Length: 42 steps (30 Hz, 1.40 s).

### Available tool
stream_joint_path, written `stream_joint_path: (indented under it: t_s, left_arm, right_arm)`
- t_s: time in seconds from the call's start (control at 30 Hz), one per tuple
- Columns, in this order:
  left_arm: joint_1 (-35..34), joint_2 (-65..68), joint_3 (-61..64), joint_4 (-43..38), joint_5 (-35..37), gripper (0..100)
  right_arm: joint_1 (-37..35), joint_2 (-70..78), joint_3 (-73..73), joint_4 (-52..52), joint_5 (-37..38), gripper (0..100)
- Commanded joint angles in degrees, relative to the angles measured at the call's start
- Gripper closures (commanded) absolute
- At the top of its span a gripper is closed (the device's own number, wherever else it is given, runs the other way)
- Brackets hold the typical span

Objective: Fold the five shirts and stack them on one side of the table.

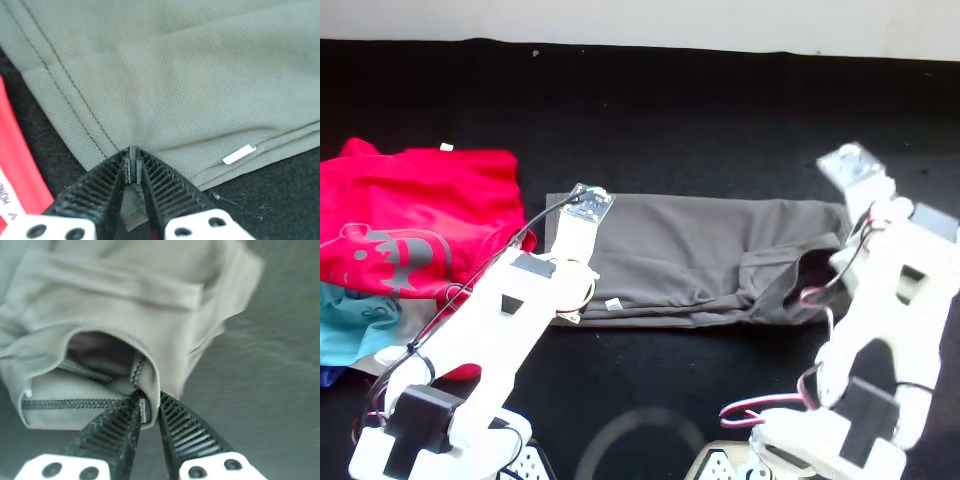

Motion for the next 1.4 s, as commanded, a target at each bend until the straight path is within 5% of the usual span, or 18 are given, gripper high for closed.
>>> stream_joint_path:
  t_s: [0.0, 0.23, 0.43, 0.77, 0.97, 1.2, 1.37]
  left_arm:
    - [-0.75, 0.04, 0.04, -0.53, -0.35, 99]
    - [-0.75, 0.04, 0.04, -0.53, -0.35, 99]
    - [-0.75, 0.04, 0.04, -0.53, -0.35, 99]
    - [-0.75, -0.57, 0.22, 0.70, -0.18, 99]
    - [-0.75, -0.57, -2.07, 8.09, -0.18, 99]
    - [-0.84, -0.66, -13.67, 23.38, -0.18, 99]
    - [-0.84, -1.80, -17.27, 27.16, -0.09, 99]
  right_arm:
    - [0.31, 7.60, -10.07, -0.75, -0.62, 98.8]
    - [0.31, 24.04, -24.13, -0.13, -5.36, 97.8]
    - [-1.98, 25.45, -28.44, -0.22, -15.03, 78.8]
    - [-4.18, 24.22, -33.10, 1.71, -31.30, 78.9]
    - [-8.66, 23.25, -38.11, 11.38, -30.15, 78.9]
    - [-12.62, 23.43, -38.73, 11.82, -30.33, 78.9]
    - [-12.53, 23.43, -38.90, 11.74, -31.56, 78.9]
